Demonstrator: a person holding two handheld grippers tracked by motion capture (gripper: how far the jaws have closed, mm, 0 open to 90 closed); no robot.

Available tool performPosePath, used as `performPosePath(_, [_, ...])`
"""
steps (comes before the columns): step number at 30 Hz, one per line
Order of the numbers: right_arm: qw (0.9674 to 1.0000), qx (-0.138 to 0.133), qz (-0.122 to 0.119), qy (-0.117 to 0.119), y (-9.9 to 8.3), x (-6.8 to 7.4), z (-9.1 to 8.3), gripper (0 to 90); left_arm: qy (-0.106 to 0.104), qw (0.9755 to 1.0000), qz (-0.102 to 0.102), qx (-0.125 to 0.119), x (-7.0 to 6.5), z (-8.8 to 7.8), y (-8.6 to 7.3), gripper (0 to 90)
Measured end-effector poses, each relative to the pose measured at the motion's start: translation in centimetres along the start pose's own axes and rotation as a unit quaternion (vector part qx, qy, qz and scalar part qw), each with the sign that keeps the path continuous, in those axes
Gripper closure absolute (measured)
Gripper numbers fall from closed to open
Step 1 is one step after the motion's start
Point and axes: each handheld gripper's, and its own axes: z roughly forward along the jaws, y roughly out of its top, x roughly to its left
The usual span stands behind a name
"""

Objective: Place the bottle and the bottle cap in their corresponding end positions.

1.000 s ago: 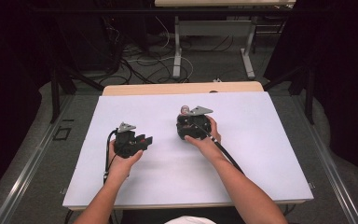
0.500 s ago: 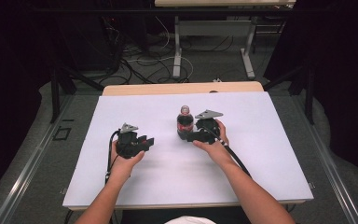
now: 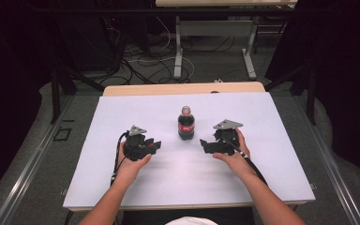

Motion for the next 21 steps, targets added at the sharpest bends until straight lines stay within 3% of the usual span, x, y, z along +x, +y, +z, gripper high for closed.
performPosePath(4, [1.0000,0.004,0.003,-0.002,-0.7,-0.3,-0.8,10.4,-0.006,0.9998,0.017,-0.002,-0.5,0.2,0.0,61.8])
performPosePath(11, [0.9996,0.029,0.009,-0.002,-2.0,-1.0,-1.5,4.1,-0.024,0.9994,0.025,0.001,-1.5,1.1,-0.2,61.8])
performPosePath(17, [0.9997,0.022,0.006,-0.001,-3.1,-1.2,-2.1,0.0,-0.042,0.9986,0.031,0.001,-2.6,2.7,-0.4,61.8])
performPosePath(19, [0.9997,0.022,0.003,-0.005,-3.4,-1.4,-2.1,0.0,-0.050,0.9984,0.026,0.005,-3.1,3.3,-0.5,61.8])
performPosePath(21, [0.9997,0.021,0.003,-0.014,-3.6,-1.5,-2.1,0.0,-0.056,0.9979,0.034,0.006,-3.6,3.9,-0.6,61.8])
